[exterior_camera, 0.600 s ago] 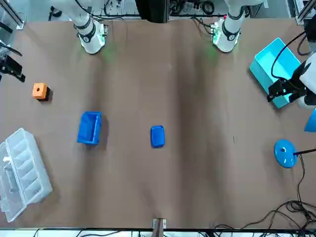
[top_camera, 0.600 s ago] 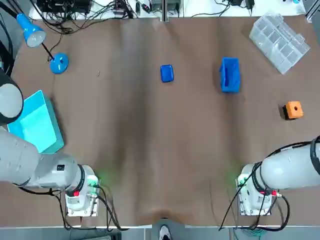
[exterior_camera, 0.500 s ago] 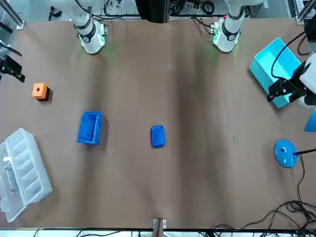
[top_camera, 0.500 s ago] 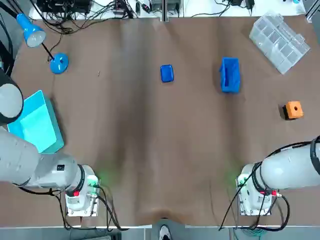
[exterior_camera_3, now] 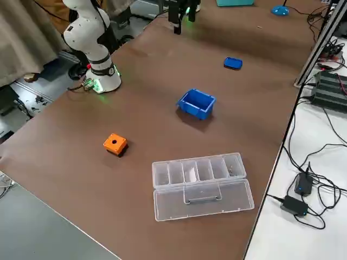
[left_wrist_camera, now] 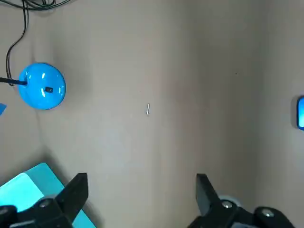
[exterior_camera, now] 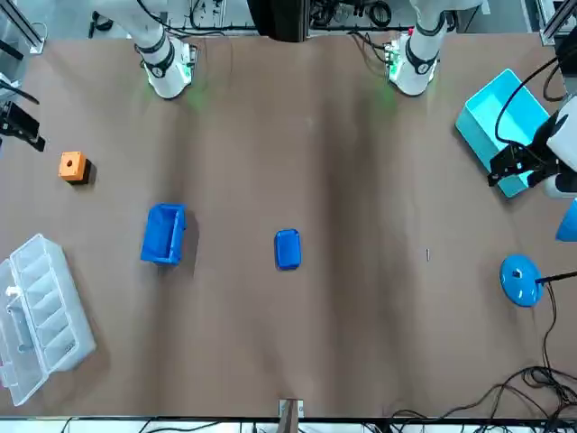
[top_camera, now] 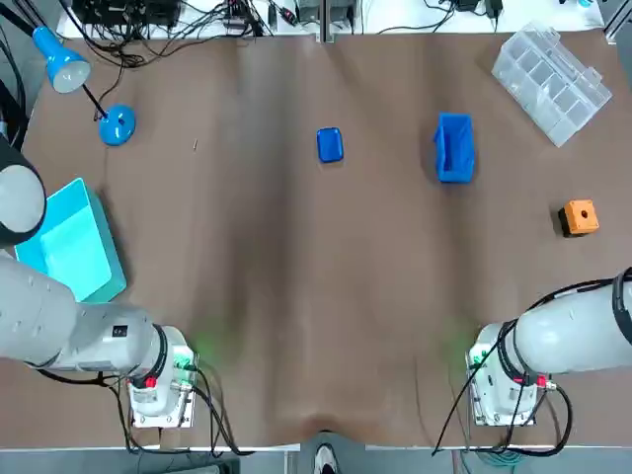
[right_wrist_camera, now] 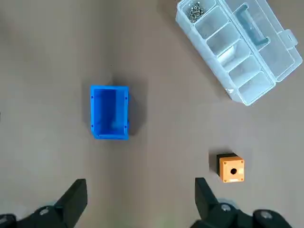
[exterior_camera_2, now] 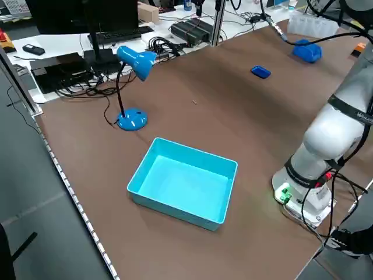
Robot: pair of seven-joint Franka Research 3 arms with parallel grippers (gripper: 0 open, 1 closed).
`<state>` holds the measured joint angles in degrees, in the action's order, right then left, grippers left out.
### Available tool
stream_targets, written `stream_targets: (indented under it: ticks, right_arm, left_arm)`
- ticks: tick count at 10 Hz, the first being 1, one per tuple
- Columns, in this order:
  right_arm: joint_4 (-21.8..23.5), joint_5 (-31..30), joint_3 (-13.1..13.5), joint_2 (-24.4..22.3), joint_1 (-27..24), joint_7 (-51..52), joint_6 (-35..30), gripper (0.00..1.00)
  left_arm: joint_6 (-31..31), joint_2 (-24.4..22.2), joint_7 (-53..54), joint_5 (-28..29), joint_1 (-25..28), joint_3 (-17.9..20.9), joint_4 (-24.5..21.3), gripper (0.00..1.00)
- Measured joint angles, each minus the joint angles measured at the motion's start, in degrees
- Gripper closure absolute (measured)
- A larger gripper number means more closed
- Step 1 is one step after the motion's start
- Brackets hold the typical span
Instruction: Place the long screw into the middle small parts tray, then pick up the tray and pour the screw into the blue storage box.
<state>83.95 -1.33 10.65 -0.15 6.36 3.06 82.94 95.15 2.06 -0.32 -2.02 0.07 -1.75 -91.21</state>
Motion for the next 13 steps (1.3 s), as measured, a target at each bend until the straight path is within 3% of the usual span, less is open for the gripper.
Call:
stream_targets:
  ticks: [6,11,13]
  right_arm:
    - [0.0,0.0,-0.2,0.2,0.1,0.0,0.0,0.0]
    - [0.0,0.0,-0.3,0.2,0.2,0.0,0.0,0.0]
    - [0.0,0.0,-0.3,0.2,0.1,0.0,0.0,0.0]
  left_arm:
    - [-0.4,0.6,0.1,0.0,0.1,0.5,-0.8,0.0]
    - [9.9,3.7,0.3,0.0,1.3,0.5,-8.8,0.0]
    - [19.8,4.5,0.3,0.0,1.5,0.4,-14.5,0.0]
